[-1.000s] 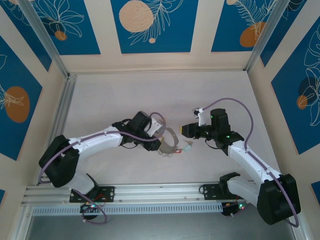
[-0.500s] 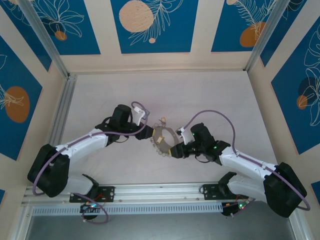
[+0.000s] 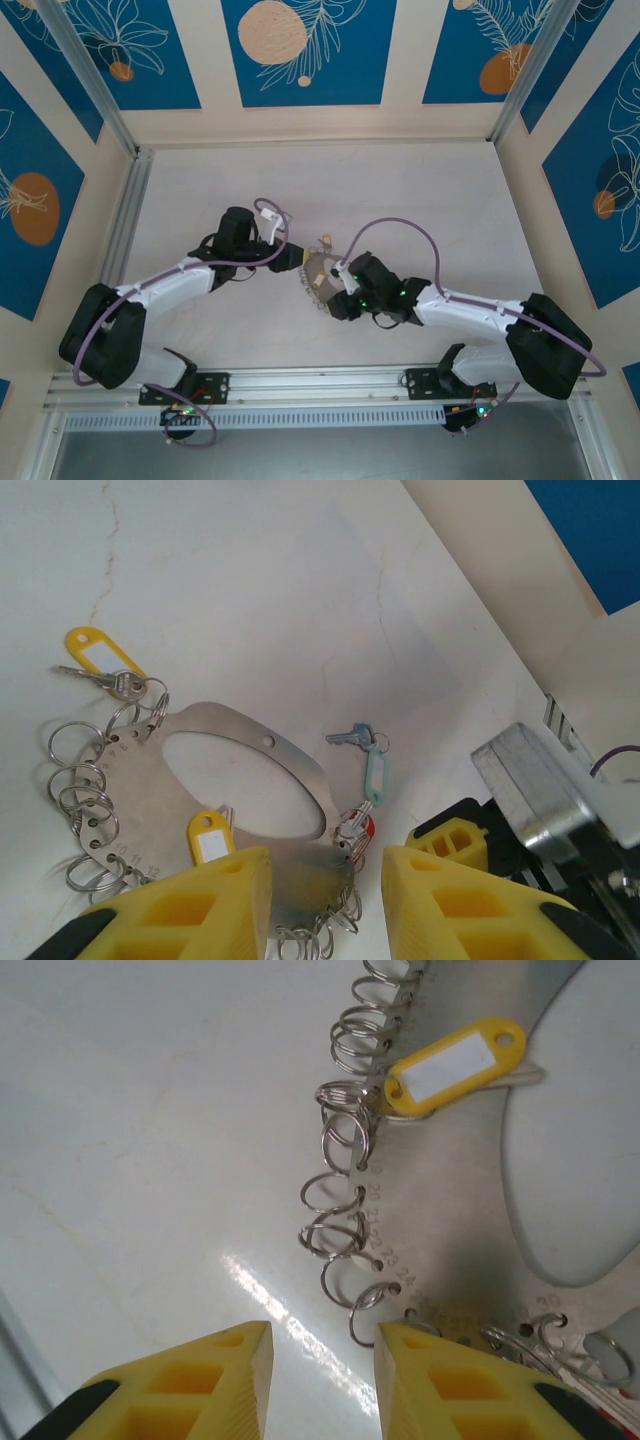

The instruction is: Put the keys on the keyring

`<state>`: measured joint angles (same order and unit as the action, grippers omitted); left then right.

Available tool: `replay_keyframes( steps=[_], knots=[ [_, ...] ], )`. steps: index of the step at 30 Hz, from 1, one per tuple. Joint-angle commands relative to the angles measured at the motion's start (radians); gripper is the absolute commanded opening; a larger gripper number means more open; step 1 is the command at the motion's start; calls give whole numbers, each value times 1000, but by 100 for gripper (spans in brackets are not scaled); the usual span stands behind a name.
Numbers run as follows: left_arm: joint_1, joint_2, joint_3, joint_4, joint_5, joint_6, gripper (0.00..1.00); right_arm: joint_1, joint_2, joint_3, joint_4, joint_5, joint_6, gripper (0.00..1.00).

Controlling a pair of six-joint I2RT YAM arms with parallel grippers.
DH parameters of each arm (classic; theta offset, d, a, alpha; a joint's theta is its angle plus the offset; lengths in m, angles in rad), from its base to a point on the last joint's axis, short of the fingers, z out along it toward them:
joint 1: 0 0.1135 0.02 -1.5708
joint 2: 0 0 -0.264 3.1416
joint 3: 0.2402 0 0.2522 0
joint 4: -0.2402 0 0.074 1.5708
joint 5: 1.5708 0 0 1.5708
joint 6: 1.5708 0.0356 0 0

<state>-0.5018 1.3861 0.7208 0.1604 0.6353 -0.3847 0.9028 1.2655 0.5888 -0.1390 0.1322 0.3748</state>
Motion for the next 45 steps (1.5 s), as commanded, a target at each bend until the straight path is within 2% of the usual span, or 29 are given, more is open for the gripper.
replay_keyframes(
  steps=[1,7,17,45],
  knots=[
    [14,-44,-25,4,7,-5,34,71,11,57,-122,205,22,32],
    [19,-90,-43,-35,-11,4,34,97,90,117,-202,263,44,32],
    [26,-195,-67,-98,-41,29,34,143,196,192,-243,288,52,30],
    [32,-232,-79,-79,-30,19,35,168,303,265,-276,313,39,25]
  ],
)
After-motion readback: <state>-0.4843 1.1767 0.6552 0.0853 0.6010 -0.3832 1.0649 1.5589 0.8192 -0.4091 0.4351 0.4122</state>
